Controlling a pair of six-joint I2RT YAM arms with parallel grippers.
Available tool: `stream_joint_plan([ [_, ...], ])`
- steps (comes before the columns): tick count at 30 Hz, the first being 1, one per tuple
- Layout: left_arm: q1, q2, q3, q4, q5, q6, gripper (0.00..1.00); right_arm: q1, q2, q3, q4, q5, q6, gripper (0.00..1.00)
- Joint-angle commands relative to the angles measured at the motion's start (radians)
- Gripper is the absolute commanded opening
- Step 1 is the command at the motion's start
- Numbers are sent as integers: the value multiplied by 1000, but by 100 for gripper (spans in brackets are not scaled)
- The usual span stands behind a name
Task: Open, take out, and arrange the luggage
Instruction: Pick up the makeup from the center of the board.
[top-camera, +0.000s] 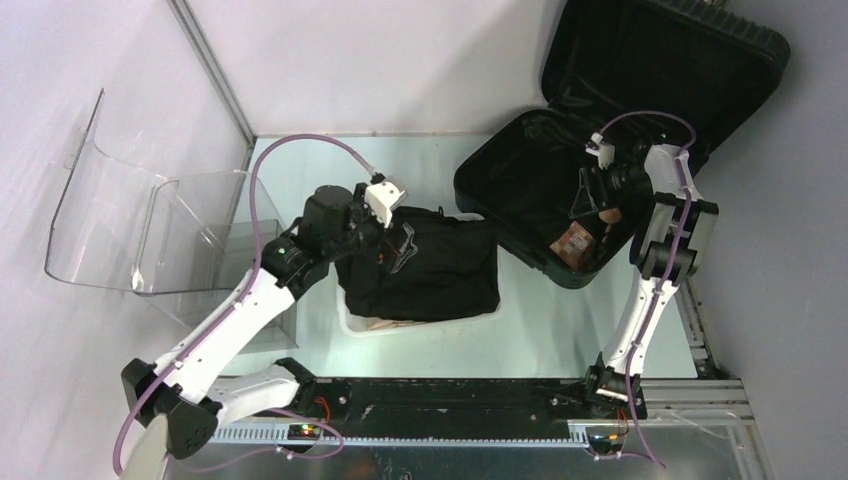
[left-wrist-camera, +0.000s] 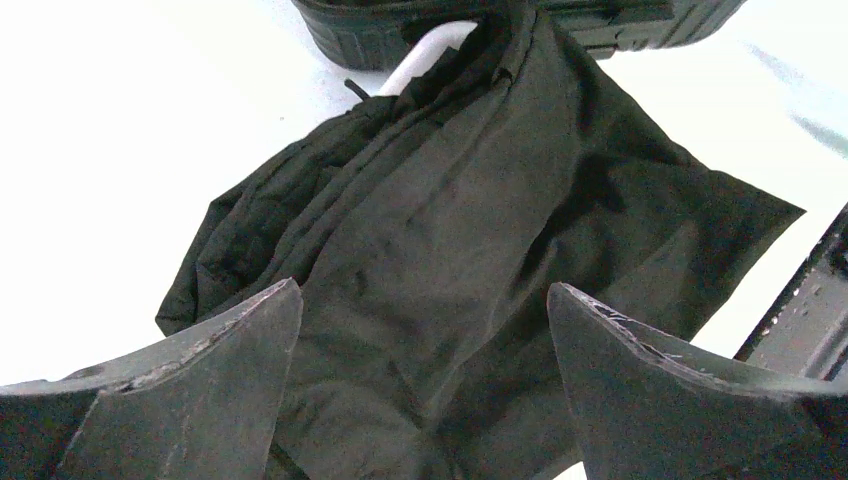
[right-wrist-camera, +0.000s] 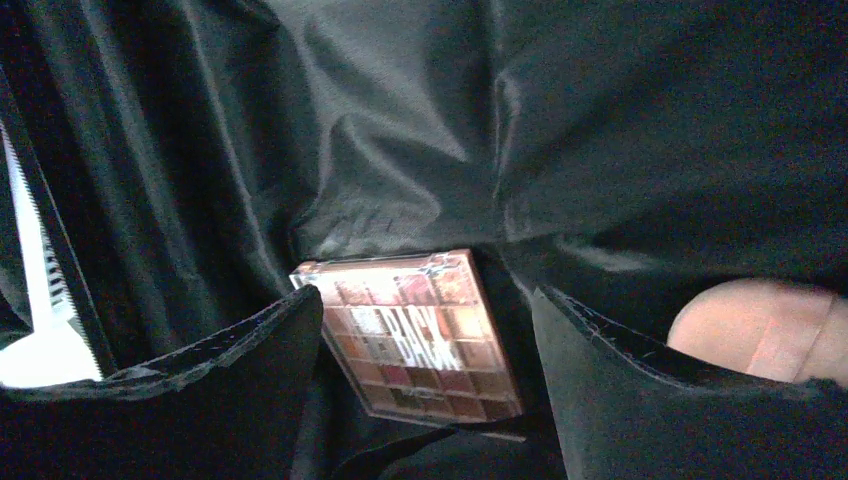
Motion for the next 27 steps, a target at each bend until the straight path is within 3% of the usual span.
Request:
stream_joint_plan([
  [1, -13, 20, 29, -44, -10, 37, 100, -13, 45, 88, -44, -87, -113, 79],
  [8, -20, 43, 87, -103, 6, 48, 100, -15, 114, 124, -94, -58, -175, 85],
  [19, -34, 63, 135, -134, 21, 54, 100, 4, 177, 103, -248, -124, -331, 83],
  [27, -56, 79, 127, -118, -20, 57, 100, -53, 100, -17, -293, -251, -494, 82],
])
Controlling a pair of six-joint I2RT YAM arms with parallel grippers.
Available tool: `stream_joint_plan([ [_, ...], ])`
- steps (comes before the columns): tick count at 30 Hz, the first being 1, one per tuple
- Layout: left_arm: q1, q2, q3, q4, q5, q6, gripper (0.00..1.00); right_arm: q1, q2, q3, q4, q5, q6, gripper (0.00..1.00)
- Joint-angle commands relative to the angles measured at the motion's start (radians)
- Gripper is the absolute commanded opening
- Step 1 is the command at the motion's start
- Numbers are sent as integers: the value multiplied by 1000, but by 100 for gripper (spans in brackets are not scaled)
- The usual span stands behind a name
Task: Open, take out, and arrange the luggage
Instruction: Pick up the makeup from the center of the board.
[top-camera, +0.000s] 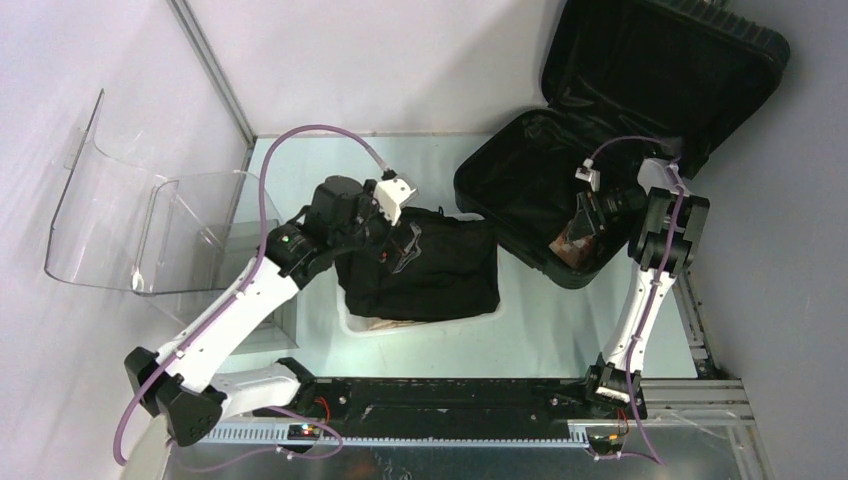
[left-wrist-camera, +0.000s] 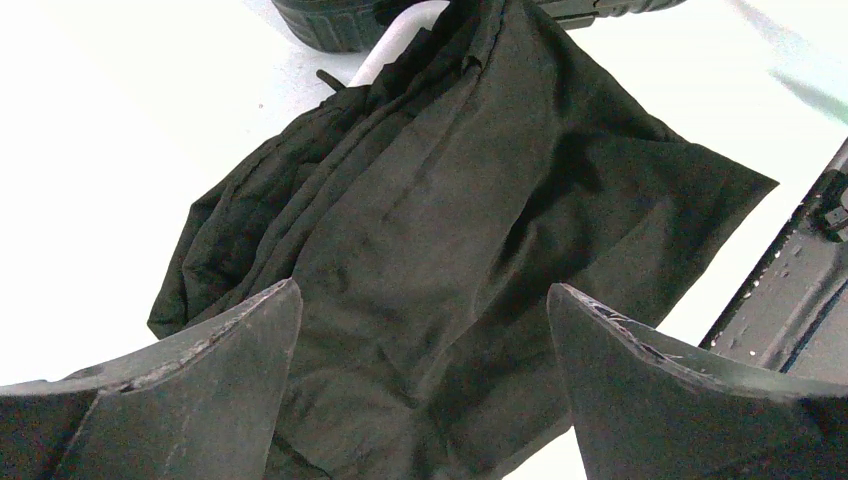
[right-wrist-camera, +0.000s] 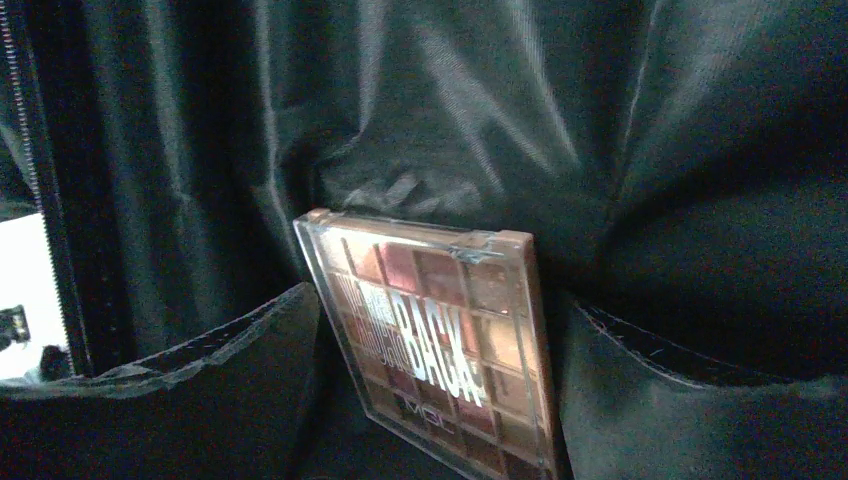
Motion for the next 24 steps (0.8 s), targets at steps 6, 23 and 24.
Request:
stream_joint_plan([
  [6, -67, 20, 20, -11, -66, 40, 100, -43, -147, -38, -66, -148, -123, 79],
  [23, -119, -29, 75, -131, -186, 29, 100, 17, -204, -46, -23, -181, -33, 0],
  [24, -118, -38, 78, -146, -186, 34, 100, 20, -213, -34, 10, -170, 29, 0],
])
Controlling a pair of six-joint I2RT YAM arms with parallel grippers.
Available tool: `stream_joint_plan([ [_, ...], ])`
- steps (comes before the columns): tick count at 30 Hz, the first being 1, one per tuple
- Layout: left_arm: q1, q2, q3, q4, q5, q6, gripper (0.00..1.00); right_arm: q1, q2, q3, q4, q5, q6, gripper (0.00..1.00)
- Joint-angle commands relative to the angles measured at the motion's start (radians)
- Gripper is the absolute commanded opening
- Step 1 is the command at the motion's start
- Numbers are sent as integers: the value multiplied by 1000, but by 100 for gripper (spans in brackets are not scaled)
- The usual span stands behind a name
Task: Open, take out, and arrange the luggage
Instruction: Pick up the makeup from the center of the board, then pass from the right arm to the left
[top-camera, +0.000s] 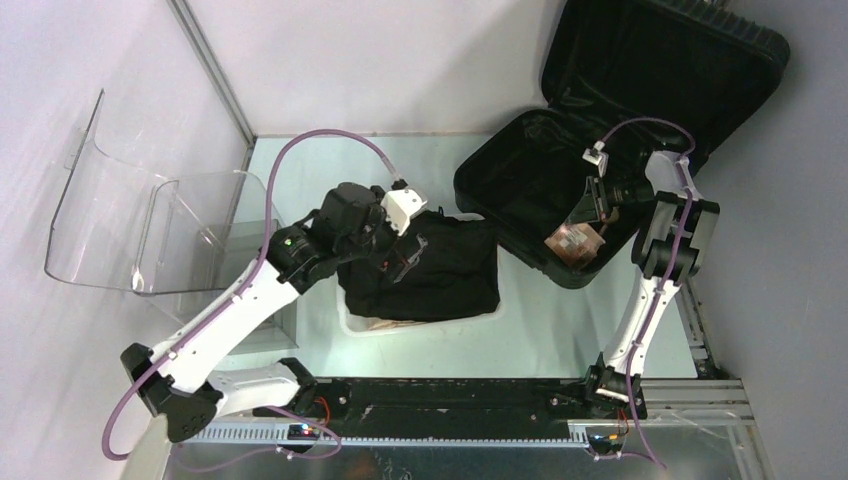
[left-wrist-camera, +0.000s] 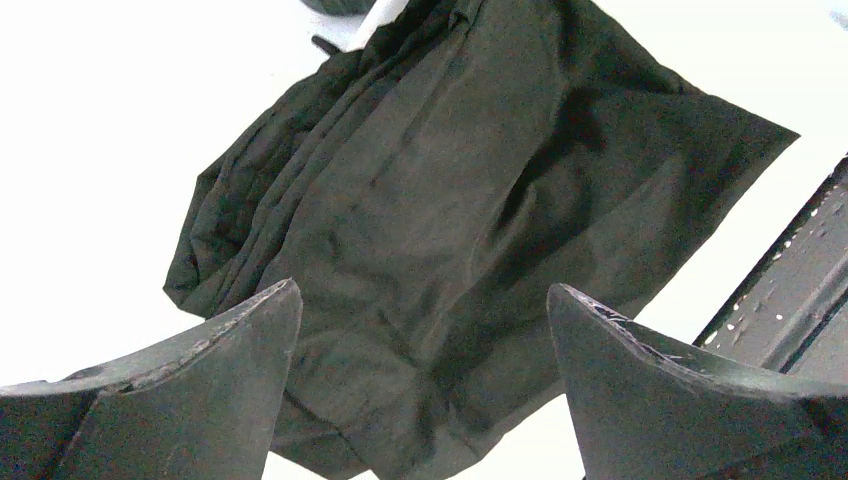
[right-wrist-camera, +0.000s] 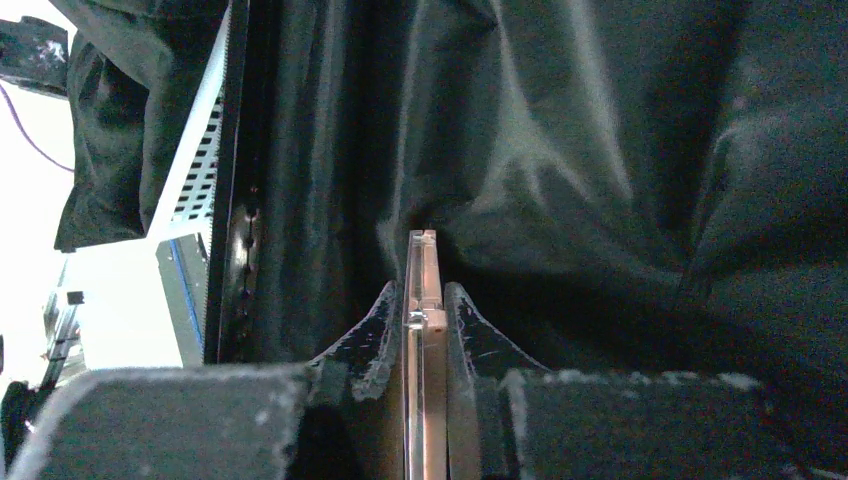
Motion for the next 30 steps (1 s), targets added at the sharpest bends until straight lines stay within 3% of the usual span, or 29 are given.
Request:
stream_joint_plan([
  [1, -6, -55, 24, -40, -47, 10, 100, 23, -101, 22, 67, 9, 133, 0],
  [5, -6, -82, 49, -69, -62, -13, 100, 21, -144, 92, 149, 27, 367, 0],
  [10, -6, -89, 46, -63, -95, -28, 100, 51, -218, 128, 308, 189, 603, 0],
  [18, -5, -63, 163, -96, -162, -90, 100, 120, -333, 178, 493, 470, 1023, 0],
  [24, -5, 2, 256, -138, -184, -153, 98, 169, -493, 4, 745, 325, 1323, 0],
  [30, -5, -18, 225, -35, -193, -247, 94, 285, -743, -360, 1092, 217, 1647, 0],
])
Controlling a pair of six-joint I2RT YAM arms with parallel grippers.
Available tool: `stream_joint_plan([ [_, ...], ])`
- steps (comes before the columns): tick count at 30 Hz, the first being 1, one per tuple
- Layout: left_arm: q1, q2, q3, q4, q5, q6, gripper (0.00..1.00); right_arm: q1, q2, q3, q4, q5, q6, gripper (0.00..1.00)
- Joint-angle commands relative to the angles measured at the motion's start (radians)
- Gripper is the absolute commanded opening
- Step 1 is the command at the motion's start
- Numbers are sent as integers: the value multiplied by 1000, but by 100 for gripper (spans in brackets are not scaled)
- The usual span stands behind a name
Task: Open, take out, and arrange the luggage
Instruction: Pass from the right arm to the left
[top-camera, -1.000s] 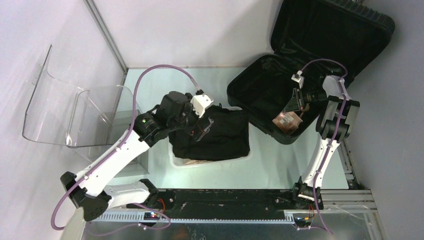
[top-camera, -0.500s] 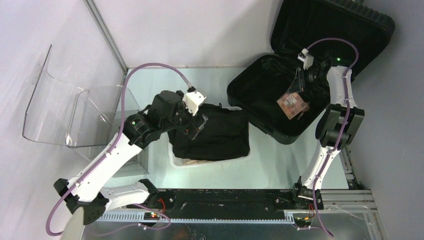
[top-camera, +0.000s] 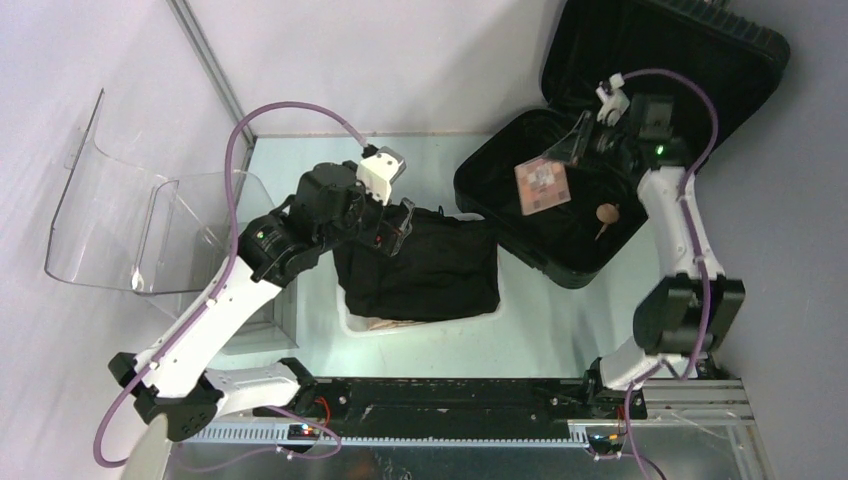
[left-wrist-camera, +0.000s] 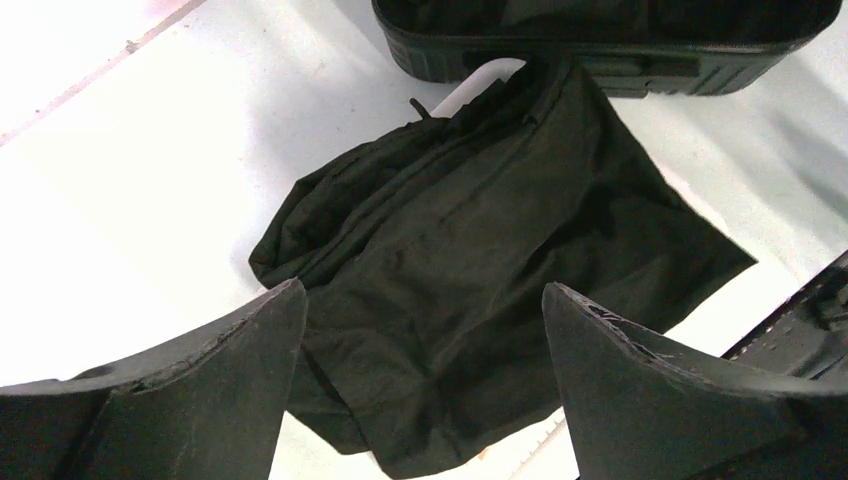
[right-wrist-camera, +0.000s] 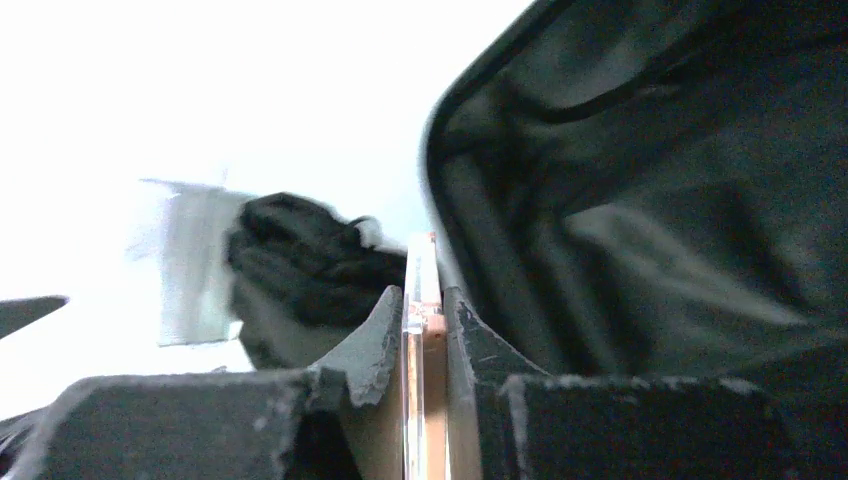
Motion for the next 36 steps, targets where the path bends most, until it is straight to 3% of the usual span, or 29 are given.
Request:
stream_joint_plan([
  [1, -2, -12, 20, 68, -14, -133, 92, 99, -232, -301, 427, -111, 344, 0],
  [4, -2, -33, 0, 142, 27, -208, 90, 186, -329, -448, 611, -96, 479, 0],
  [13, 50, -85, -99, 367, 323, -522, 91, 337, -488, -512, 708, -57, 624, 0],
  [20, 57, -138, -194, 645, 511, -738, 90, 401, -567, -542, 782, 2, 733, 0],
  [23, 59, -163, -247, 702, 508, -765, 90, 416, -595, -583, 875, 28, 792, 0],
  [30, 60, -151, -299, 754, 560, -826, 90, 441, -613, -588, 920, 18, 858, 0],
  [34, 59, -122, -313, 841, 630, -861, 84, 463, -613, -588, 941, 19, 873, 0],
  [36, 59, -126, -326, 874, 640, -873, 77, 472, -614, -588, 931, 19, 874, 0],
])
